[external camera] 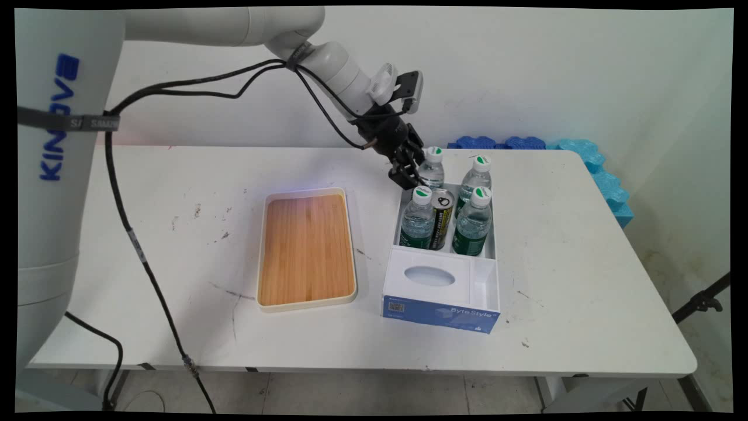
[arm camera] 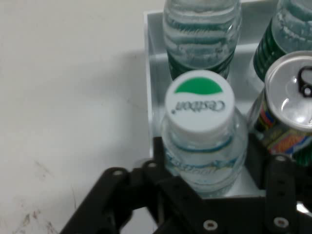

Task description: Place the picked object on the tray

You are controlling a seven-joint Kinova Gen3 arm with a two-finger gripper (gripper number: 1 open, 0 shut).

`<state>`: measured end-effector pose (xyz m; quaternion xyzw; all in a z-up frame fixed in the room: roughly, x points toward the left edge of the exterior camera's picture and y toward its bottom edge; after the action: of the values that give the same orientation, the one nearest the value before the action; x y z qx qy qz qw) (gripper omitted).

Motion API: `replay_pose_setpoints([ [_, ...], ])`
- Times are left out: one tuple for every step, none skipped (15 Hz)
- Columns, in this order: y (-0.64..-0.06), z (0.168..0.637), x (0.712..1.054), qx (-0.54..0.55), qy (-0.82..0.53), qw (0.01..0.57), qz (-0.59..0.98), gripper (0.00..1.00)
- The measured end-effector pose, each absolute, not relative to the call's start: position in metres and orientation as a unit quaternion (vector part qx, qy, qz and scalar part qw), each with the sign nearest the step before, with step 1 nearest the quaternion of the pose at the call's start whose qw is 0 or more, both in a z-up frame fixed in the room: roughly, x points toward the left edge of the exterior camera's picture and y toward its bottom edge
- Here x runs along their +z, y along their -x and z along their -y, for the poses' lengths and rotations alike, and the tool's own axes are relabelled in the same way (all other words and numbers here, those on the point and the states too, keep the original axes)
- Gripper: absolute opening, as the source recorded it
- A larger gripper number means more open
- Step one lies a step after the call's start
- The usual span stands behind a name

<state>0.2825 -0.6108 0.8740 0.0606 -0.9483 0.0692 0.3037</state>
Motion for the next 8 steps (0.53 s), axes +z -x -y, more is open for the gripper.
replay_pose_setpoints([
  [-0.282,0.611,0.873,0.067,-0.061,0.304,0.948,0.00],
  [-0.281,0.610,0.872,0.065,-0.061,0.305,0.948,0.00],
  [-0.281,0.609,0.873,0.063,-0.064,0.305,0.948,0.00],
  [-0.282,0.607,0.874,0.061,-0.066,0.306,0.948,0.00],
  [-0.283,0.606,0.875,0.060,-0.068,0.307,0.947,0.00],
  [-0.284,0.605,0.878,0.060,-0.072,0.308,0.947,0.00],
  [-0.285,0.604,0.880,0.060,-0.076,0.310,0.946,0.00],
  [-0.287,0.602,0.885,0.061,-0.081,0.313,0.944,0.00],
])
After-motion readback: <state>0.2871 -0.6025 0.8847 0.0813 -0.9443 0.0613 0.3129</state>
